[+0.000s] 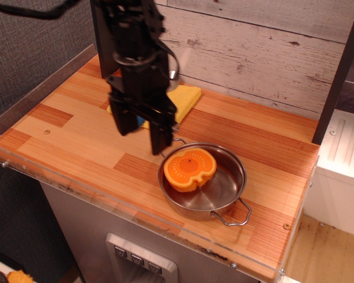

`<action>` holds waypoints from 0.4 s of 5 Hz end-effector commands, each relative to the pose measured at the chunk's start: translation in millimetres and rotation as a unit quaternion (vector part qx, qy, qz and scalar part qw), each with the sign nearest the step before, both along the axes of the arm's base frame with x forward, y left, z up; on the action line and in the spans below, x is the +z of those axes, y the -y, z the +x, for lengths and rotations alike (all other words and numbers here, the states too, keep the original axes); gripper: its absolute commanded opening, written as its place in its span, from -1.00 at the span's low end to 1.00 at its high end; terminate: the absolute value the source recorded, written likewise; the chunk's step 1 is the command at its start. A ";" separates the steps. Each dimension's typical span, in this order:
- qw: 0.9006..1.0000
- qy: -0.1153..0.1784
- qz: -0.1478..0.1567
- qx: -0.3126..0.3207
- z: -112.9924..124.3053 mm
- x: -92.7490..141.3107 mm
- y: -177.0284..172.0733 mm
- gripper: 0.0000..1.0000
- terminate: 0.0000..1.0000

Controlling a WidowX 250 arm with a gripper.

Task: Put the orange in the front corner closest to the blue handle.

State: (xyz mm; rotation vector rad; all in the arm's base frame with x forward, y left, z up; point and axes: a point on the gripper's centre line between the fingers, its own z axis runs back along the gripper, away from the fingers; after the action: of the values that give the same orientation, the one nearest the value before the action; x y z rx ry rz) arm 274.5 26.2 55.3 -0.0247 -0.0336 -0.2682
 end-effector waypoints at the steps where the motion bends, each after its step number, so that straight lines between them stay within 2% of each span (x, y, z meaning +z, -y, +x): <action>1: 0.998 0.036 0.020 -0.047 -2.9 13.8 29.7 1.00 -1.00; 2: 0.997 0.037 0.028 -0.068 -6.0 10.8 43.7 1.00 -1.00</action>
State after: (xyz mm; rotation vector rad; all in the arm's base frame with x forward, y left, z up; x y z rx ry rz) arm 266.5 -18.3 52.1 0.0294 -0.0434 -0.4052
